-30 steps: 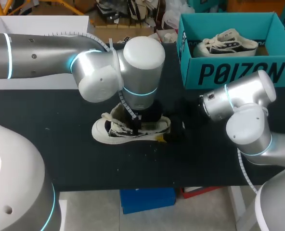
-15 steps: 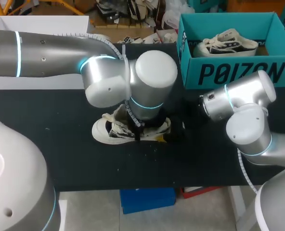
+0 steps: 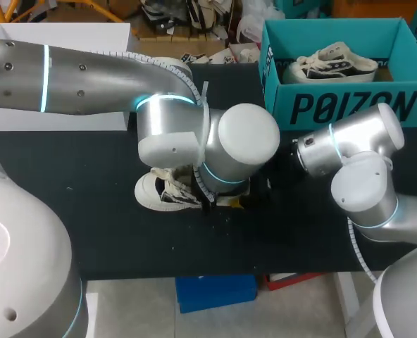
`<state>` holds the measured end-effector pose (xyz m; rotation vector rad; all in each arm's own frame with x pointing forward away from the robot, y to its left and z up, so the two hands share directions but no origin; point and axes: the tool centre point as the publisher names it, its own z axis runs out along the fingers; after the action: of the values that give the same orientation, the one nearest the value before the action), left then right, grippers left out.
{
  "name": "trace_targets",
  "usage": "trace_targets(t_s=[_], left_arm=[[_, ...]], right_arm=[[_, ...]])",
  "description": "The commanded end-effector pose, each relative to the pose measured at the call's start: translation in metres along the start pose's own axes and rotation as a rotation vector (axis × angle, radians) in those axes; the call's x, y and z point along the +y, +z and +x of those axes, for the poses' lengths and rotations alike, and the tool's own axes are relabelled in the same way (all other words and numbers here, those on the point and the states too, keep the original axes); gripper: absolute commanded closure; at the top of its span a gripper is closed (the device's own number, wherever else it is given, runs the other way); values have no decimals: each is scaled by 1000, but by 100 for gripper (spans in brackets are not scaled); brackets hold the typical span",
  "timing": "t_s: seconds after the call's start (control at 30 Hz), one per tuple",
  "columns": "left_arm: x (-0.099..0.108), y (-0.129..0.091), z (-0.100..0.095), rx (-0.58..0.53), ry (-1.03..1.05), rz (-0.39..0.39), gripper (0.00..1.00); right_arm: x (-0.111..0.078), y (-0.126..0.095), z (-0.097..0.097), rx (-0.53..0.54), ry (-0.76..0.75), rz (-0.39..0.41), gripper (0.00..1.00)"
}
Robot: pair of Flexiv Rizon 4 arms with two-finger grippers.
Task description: Take the shoe out of the shoebox, open the shoe tongue, remove and reinsert the insole, then place the shoe into the shoebox
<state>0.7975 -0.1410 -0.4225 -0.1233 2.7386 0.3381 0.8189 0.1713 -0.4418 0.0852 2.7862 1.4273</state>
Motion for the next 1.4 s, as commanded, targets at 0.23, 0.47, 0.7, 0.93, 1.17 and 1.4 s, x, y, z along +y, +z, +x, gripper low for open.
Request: trace_targets(t_s=[0.23,0.47,0.7,0.93,1.17,1.4], left_arm=[[4,33,-4,-71,-16,41,66],[7,38,-13,-60,-13,89,97],[7,42,-14,32,73,169,100],[10,36,-13,130,167,258,100],[6,20,-9,191,289,321,100],[9,0,-11,200,312,332,100]], right_arm=[[0,1,-2,0,3,1,100],[0,1,-2,0,3,1,100],[0,1,-2,0,3,1,100],[0,1,-2,0,3,1,100],[0,1,-2,0,3,1,100],[0,1,-2,0,3,1,100]])
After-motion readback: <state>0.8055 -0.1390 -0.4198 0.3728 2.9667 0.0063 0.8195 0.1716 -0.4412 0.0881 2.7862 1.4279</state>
